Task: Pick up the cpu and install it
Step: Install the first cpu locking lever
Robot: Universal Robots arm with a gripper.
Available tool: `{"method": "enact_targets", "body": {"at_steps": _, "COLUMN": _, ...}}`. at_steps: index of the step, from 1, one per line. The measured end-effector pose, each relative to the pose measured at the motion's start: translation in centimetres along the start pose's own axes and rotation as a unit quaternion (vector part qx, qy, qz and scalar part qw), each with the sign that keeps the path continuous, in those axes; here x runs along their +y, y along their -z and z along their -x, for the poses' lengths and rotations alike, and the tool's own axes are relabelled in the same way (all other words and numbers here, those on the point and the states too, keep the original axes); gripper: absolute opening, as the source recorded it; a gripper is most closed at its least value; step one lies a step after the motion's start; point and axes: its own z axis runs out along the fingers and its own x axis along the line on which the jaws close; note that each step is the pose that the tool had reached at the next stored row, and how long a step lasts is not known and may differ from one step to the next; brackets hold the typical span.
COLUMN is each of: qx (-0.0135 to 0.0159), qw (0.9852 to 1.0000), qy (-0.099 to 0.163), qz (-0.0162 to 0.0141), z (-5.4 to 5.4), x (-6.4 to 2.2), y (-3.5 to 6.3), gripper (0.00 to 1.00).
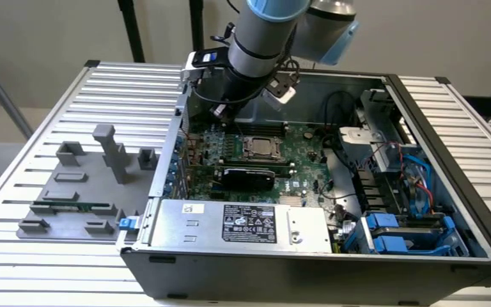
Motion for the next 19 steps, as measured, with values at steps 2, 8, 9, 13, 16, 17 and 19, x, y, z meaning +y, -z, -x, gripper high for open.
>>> {"method": "enact_targets", "body": {"at_steps": 2, "qx": 0.0013, "qw": 1.0000, "qy": -0.004, "qz": 0.0004, "z": 0.12, "x": -0.27, "y": -0.33, "gripper": 0.11}}
{"method": "enact_targets", "body": {"at_steps": 8, "qx": 0.0198, "qw": 0.9997, "qy": -0.013, "qz": -0.0061, "z": 0.39, "x": -0.61, "y": -0.64, "gripper": 0.11}}
{"method": "enact_targets", "body": {"at_steps": 9, "qx": 0.0242, "qw": 0.9996, "qy": -0.015, "qz": -0.0078, "z": 0.39, "x": -0.61, "y": -0.65, "gripper": 0.11}}
{"method": "enact_targets", "body": {"at_steps": 13, "qx": 0.0397, "qw": 0.9988, "qy": -0.024, "qz": -0.0123, "z": 0.39, "x": -0.60, "y": -0.67, "gripper": 0.11}}
{"method": "enact_targets", "body": {"at_steps": 16, "qx": 0.0465, "qw": 0.9983, "qy": -0.031, "qz": -0.0144, "z": 0.40, "x": -0.60, "y": -0.64, "gripper": 0.11}}
{"method": "enact_targets", "body": {"at_steps": 17, "qx": 0.0486, "qw": 0.9982, "qy": -0.032, "qz": -0.0154, "z": 0.40, "x": -0.61, "y": -0.59, "gripper": 0.11}}
{"method": "enact_targets", "body": {"at_steps": 19, "qx": 0.0526, "qw": 0.9979, "qy": -0.035, "qz": -0.0173, "z": 0.41, "x": -0.64, "y": -0.44, "gripper": 0.11}}
